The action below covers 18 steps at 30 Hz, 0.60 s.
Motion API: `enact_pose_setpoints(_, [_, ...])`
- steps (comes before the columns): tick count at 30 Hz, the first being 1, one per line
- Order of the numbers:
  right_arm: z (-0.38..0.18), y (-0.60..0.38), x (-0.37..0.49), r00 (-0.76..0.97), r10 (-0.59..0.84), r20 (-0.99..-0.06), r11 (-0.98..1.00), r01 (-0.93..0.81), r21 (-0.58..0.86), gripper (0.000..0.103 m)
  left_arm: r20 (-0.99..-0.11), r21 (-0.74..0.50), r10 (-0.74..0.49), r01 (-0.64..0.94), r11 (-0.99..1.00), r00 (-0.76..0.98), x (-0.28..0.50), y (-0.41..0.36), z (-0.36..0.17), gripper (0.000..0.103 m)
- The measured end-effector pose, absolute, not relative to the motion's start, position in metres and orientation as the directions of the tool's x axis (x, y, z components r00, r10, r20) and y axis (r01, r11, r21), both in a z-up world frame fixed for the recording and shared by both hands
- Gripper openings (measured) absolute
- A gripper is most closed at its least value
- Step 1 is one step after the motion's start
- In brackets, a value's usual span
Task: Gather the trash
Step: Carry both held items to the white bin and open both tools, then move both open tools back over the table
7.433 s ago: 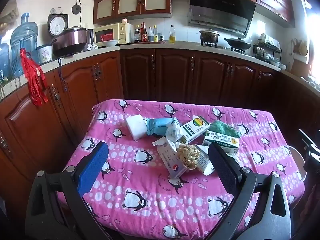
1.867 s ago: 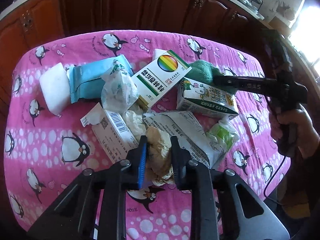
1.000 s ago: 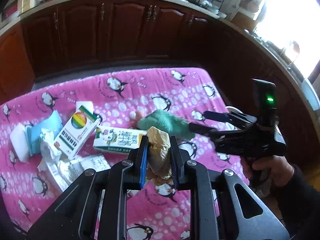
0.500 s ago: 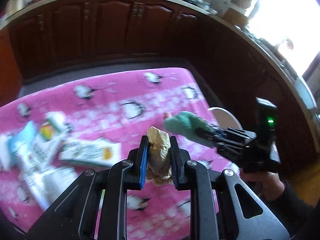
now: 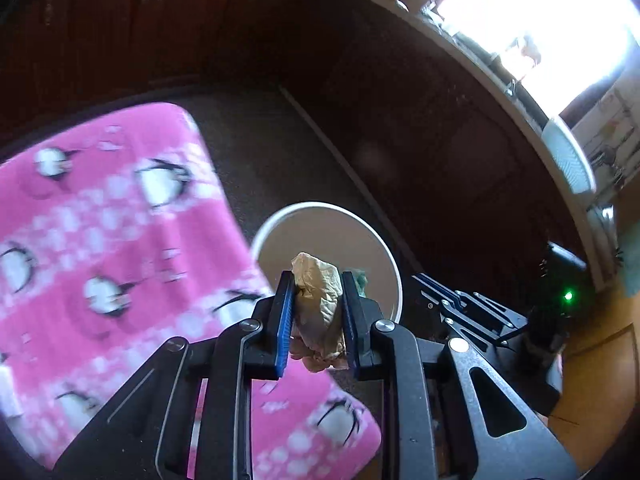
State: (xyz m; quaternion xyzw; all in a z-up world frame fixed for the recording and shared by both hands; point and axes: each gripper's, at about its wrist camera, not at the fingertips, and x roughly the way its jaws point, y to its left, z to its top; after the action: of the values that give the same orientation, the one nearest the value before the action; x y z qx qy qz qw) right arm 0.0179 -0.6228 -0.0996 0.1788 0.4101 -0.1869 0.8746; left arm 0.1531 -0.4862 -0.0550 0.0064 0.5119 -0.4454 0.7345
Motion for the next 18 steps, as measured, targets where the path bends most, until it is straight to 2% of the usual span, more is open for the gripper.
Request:
enact_pose_setpoints(3, [-0.111, -0.645, 0.015, 0.579, -0.173, -0.797, 0.844, 0.503, 0.183, 0.010, -0.750, -0.493, -0.661, 0.641, 0.588, 0.030, 0.155, -0.506, -0.071, 0.019])
enact_pose_setpoints(5, [-0.114, -0.651, 0.007, 0.578, -0.178, -0.796, 0.826, 0.528, 0.198, 0.013, -0.755, -0.481, -0.655, 0.649, 0.590, 0.035, 0.155, -0.514, -0.077, 0.028])
enact_pose_setpoints(7, [-0.114, -0.653, -0.002, 0.597, -0.172, -0.783, 0.817, 0.531, 0.225, 0.036, -0.779, -0.426, -0.624, 0.673, 0.605, 0.068, 0.152, -0.523, -0.082, 0.046])
enact_pose_setpoints(8, [-0.115, -0.652, -0.003, 0.605, -0.175, -0.777, 0.817, 0.529, 0.227, 0.054, -0.780, -0.415, -0.621, 0.682, 0.602, 0.074, 0.152, -0.526, -0.084, 0.050])
enact_pose_setpoints(9, [-0.116, -0.648, -0.002, 0.609, -0.186, -0.771, 0.819, 0.530, 0.220, 0.064, -0.774, -0.422, -0.630, 0.693, 0.584, 0.060, 0.151, -0.529, -0.087, 0.062])
enact_pose_setpoints(10, [-0.115, -0.646, -0.004, 0.612, -0.201, -0.765, 0.823, 0.529, 0.207, 0.064, -0.770, -0.439, -0.638, 0.695, 0.570, 0.036, 0.152, -0.531, -0.091, 0.068])
enact_pose_setpoints(14, [-0.116, -0.644, -0.007, 0.600, -0.206, -0.773, 0.817, 0.540, 0.202, 0.065, -0.783, -0.435, -0.621, 0.685, 0.584, 0.033, 0.154, -0.526, -0.093, 0.068])
enact_pose_setpoints(18, [-0.115, -0.642, -0.007, 0.588, -0.207, -0.782, 0.799, 0.563, 0.211, 0.073, -0.783, -0.397, -0.615, 0.681, 0.615, 0.099, 0.157, -0.484, -0.072, 0.068])
